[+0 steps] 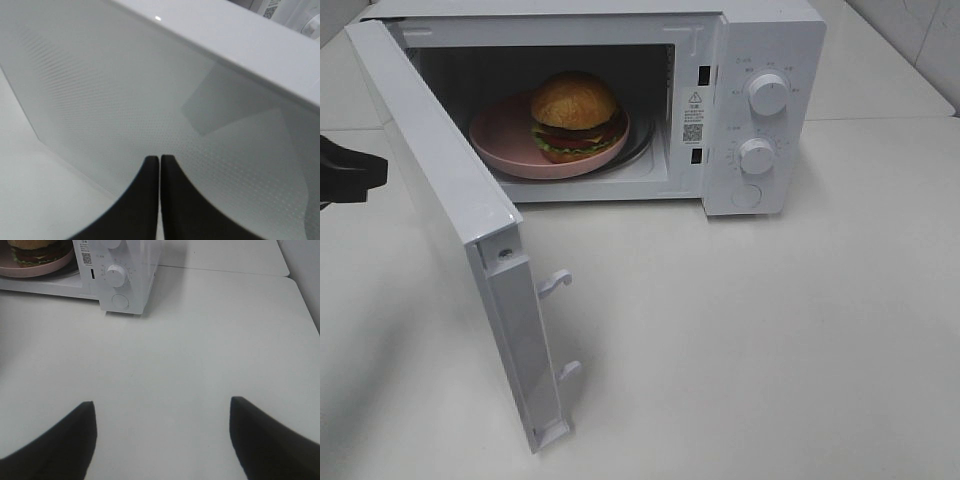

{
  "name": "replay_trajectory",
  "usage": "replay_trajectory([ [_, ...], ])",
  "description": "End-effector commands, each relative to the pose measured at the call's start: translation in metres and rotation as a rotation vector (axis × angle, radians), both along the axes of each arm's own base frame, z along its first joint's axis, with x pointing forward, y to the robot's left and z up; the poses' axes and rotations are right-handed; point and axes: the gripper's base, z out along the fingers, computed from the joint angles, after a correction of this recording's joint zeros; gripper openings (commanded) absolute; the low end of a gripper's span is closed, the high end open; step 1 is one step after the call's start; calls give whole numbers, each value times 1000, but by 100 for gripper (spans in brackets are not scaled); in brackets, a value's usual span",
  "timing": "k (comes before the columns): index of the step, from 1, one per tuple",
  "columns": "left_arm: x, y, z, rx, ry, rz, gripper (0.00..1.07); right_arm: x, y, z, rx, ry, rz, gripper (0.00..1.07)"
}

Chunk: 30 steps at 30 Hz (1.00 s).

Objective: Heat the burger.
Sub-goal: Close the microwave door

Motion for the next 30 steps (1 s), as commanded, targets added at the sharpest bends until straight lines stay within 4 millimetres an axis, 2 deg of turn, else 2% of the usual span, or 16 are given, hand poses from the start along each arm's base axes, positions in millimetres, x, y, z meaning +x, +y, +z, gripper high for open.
replay_trajectory([
  [1, 13, -14, 0, 19, 1, -14, 0, -4, -1, 1, -7, -41, 8, 68],
  [12, 43, -51, -16, 32, 53, -108, 0, -4, -1, 1, -7, -41, 8, 68],
  [21, 63, -77, -16, 35, 40, -157, 0, -4, -1, 1, -7, -41, 8, 68],
  [23, 68, -90, -18, 52, 29, -167, 0, -4, -1, 1, -7, -41, 8, 68],
  [25, 70, -95, -18, 61, 23, -167, 0, -4, -1, 1, -7, -41, 8, 68],
  [26, 75, -104, -17, 76, 7, -168, 0, -4, -1, 1, -7, -41, 8, 68],
  [30, 81, -117, -18, 88, -8, -168, 0, -4, -1, 1, -7, -41, 8, 68],
])
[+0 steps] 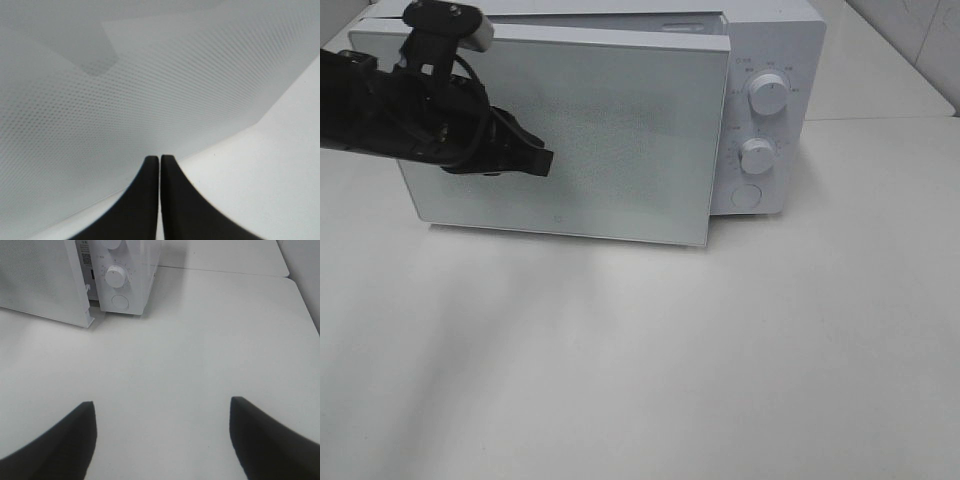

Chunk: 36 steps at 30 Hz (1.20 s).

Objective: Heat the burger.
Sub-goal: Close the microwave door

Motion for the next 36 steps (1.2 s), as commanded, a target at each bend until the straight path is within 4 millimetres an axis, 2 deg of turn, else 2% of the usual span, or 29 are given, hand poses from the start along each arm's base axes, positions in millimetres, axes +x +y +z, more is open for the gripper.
replay_trajectory([
  [1, 11, -20, 3, 2, -31, 12, 0, -4, -1, 1, -7, -40, 8, 68],
  [3, 13, -25, 4, 3, -38, 7, 0, -4, -1, 1, -7, -40, 8, 68],
  [4, 18, -36, 6, -6, -53, -11, 0, -4, -1, 1, -7, -40, 8, 68],
  [6, 20, -41, 7, -10, -58, -18, 0, -4, -1, 1, -7, -40, 8, 68],
  [7, 25, -51, 7, -16, -67, -34, 0, -4, -1, 1, -7, -40, 8, 68],
  [8, 25, -51, 7, -16, -67, -34, 0, -4, -1, 1, -7, -40, 8, 68],
  [10, 32, -65, 10, -29, -87, -53, 0, -4, -1, 1, -7, -40, 8, 68],
  [11, 32, -65, 10, -29, -87, -53, 0, -4, -1, 1, -7, -40, 8, 68],
  [12, 36, -74, 9, -35, -96, -65, 0, -4, -1, 1, -7, -40, 8, 68],
  [21, 51, -109, 7, -75, -114, -95, 0, -4, -1, 1, -7, -40, 8, 68],
  [29, 67, -126, 7, -112, -136, -88, 0, -4, -1, 1, -7, -40, 8, 68],
  [36, 73, -128, 7, -113, -147, -71, 0, -4, -1, 1, -7, -40, 8, 68],
])
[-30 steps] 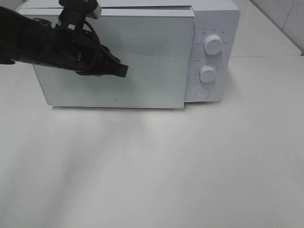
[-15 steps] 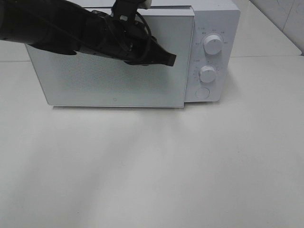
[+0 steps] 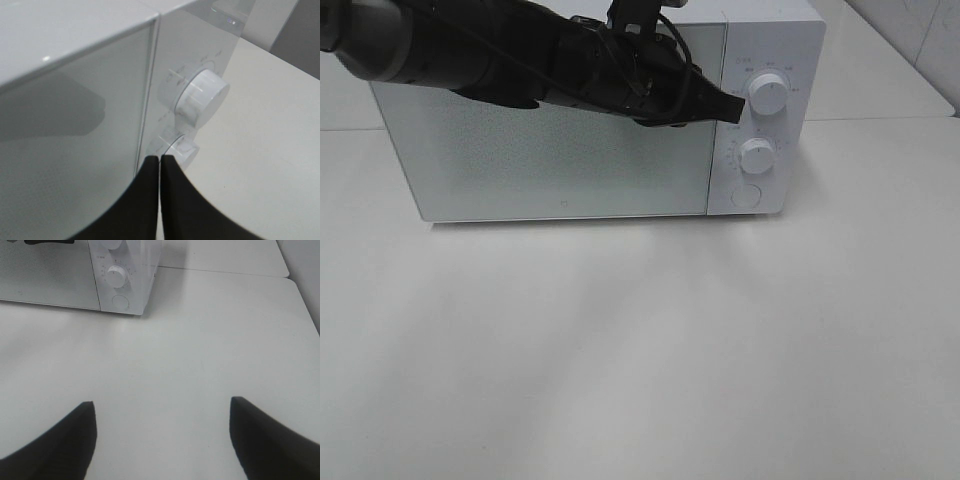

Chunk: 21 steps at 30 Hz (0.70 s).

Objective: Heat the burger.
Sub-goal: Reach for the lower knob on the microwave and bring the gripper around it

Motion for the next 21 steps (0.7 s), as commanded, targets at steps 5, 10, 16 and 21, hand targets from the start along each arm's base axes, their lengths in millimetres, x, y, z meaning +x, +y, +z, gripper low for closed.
replay_trajectory([
  [5, 12, 7, 6, 14, -43, 6, 0, -4, -1, 1, -7, -39, 8, 68],
  [10, 3, 3, 3, 14, 19, -88, 0, -4, -1, 1, -7, -39, 8, 68],
  [16, -12, 6, -11, 167, 143, -232, 0, -4, -1, 1, -7, -39, 8, 68],
  [21, -22, 17, -10, 302, 241, -242, 0, -4, -1, 1, -7, -39, 8, 68],
])
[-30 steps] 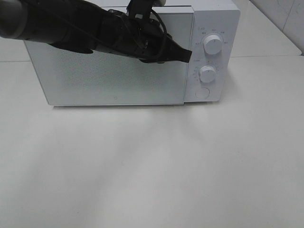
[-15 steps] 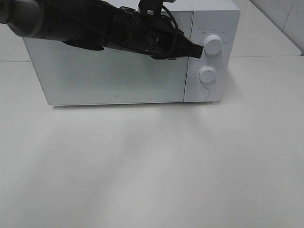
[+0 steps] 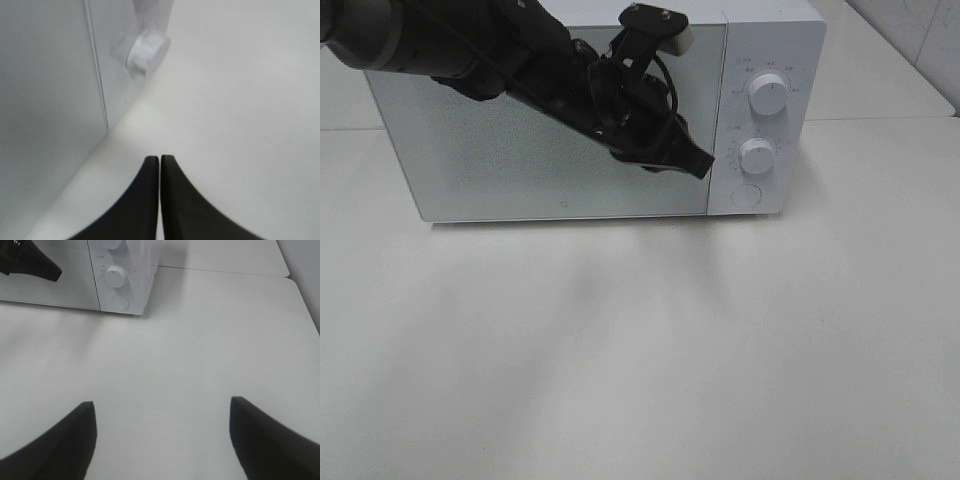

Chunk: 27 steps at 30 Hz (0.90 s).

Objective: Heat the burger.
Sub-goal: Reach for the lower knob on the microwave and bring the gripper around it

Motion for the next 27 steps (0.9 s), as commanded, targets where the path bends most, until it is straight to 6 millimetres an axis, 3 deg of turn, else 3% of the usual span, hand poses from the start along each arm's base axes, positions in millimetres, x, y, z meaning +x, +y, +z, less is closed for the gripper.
replay_trajectory([
  [1, -7, 9, 12, 83, 61, 17, 0, -4, -1, 1, -7, -39, 8, 68],
  [13, -29, 45, 71, 200, 143, 127, 0, -4, -1, 1, -7, -39, 8, 68],
  [14, -28, 58, 83, 184, 162, 175, 0, -4, -1, 1, -7, -39, 8, 68],
  [19, -20, 87, 99, 153, 198, 285, 0, -4, -1, 1, -7, -39, 8, 68],
  [20, -15, 104, 103, 148, 229, 346, 0, -4, -1, 1, -7, -39, 8, 68],
  [21, -15, 104, 103, 148, 229, 346, 0, -4, -1, 1, -7, -39, 8, 68],
  [23, -11, 133, 105, 157, 280, 434, 0, -4, -1, 1, -7, -39, 8, 68],
  [25, -12, 143, 105, 162, 296, 463, 0, -4, -1, 1, -7, -39, 8, 68],
  [26, -14, 162, 105, 167, 307, 518, 0, -4, -1, 1, -7, -39, 8, 68],
  [27, -14, 162, 105, 167, 307, 518, 0, -4, -1, 1, -7, -39, 8, 68],
])
